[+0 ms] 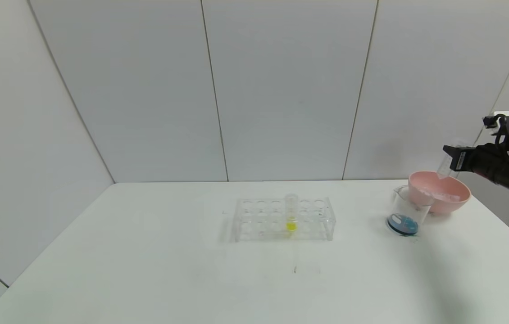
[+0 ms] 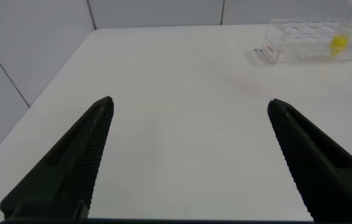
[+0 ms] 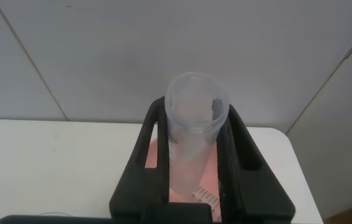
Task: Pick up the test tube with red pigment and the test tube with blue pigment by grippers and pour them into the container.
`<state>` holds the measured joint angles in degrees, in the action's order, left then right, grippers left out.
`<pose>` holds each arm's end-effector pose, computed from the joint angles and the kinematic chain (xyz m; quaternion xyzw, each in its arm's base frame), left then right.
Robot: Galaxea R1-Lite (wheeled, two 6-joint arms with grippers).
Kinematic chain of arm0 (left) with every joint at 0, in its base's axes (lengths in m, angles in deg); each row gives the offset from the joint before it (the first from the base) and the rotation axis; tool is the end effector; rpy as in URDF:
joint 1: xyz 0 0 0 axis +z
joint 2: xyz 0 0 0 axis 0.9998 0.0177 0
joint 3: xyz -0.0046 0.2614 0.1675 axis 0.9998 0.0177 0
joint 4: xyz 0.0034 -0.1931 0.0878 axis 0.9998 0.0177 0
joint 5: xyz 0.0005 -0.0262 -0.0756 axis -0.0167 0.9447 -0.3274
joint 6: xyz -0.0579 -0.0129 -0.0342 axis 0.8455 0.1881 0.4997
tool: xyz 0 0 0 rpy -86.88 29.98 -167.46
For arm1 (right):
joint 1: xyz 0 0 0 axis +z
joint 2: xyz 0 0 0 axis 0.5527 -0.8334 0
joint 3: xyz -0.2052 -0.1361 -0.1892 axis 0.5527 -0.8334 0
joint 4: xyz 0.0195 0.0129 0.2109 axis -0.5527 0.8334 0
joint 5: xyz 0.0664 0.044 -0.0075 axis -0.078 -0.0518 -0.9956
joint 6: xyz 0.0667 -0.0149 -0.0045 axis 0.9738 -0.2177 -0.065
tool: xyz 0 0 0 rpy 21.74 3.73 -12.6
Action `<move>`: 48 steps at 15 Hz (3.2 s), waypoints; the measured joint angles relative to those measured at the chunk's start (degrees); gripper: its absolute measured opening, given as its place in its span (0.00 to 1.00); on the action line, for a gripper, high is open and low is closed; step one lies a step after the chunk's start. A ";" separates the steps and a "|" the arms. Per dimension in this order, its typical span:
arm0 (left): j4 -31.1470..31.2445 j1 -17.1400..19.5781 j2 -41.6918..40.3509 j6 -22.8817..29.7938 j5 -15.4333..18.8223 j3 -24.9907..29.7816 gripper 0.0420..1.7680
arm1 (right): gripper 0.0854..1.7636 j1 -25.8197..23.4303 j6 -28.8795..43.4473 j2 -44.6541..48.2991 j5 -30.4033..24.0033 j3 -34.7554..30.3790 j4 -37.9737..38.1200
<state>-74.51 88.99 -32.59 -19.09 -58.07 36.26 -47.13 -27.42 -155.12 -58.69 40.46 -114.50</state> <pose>0.0363 0.0000 0.0755 0.0000 0.0005 0.0000 1.0000 0.4622 -0.0962 0.1518 -0.0048 0.0472 -0.0072 0.9988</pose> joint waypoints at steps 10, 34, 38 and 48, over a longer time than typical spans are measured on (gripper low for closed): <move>0.02 0.00 0.00 0.00 0.00 0.00 1.00 | 0.43 -1.38 0.13 -6.02 -0.06 3.10 -0.29; 0.00 0.00 0.00 0.00 0.00 0.00 1.00 | 0.94 21.28 2.71 23.22 9.94 -21.27 -3.88; 0.00 0.00 0.00 0.00 0.00 0.00 1.00 | 0.95 21.70 2.69 36.96 9.63 -27.09 2.66; 0.02 0.00 0.00 0.00 0.00 0.00 1.00 | 0.96 20.47 1.29 76.33 12.87 -39.44 26.09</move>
<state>-74.48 88.99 -32.59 -19.09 -58.07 36.26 -26.66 -26.13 -78.80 -45.82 1.03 -88.41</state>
